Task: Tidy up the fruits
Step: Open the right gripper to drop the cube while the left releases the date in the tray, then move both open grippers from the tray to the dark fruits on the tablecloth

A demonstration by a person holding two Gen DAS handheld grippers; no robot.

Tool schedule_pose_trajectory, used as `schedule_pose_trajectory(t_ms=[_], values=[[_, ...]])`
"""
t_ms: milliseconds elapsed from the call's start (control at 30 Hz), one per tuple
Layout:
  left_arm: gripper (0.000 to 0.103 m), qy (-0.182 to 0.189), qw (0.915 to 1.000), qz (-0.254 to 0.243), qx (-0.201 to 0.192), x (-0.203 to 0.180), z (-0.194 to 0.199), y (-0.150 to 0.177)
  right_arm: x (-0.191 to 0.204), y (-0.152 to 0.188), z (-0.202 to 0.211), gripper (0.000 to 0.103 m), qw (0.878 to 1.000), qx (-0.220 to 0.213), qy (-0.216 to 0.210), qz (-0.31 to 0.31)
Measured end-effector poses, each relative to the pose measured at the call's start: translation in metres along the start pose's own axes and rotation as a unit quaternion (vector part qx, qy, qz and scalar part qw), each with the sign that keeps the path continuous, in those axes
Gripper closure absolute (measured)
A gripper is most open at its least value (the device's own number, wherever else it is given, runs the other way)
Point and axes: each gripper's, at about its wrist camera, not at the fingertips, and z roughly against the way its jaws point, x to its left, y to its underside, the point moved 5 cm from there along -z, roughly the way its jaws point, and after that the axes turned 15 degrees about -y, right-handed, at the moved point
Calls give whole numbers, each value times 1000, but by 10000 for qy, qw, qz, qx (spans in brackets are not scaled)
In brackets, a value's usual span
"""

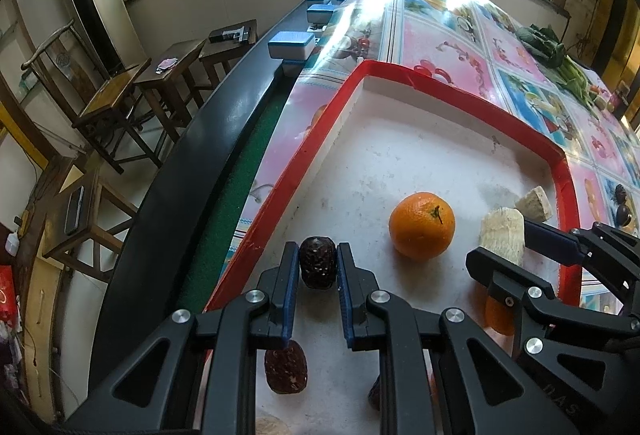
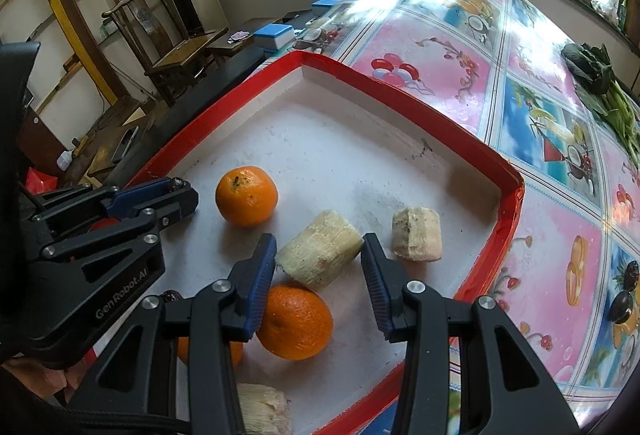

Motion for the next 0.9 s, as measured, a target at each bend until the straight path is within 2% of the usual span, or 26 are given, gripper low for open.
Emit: schedule_pose_trajectory(t_ms=[400,500,567,600,900], values=[[85,-108,9999,-70,35,-1,-2,3,0,1,2,54,10000,-47,36,-47],[80,-104,9999,-62,17,-1,0,2,-1,1,4,53,9999,-63,76,-73],[65,-89,9999,-68,37,-1,1,2,-2,1,6,52,9999,-75,73,-96],[63,-119,9999,-34,18,0,3,2,-1,1,8,52,9999,-89,81,-107],[61,-119,9996,219,-160,12,26,0,6,-5,47,49,9985,-529,0,-113]])
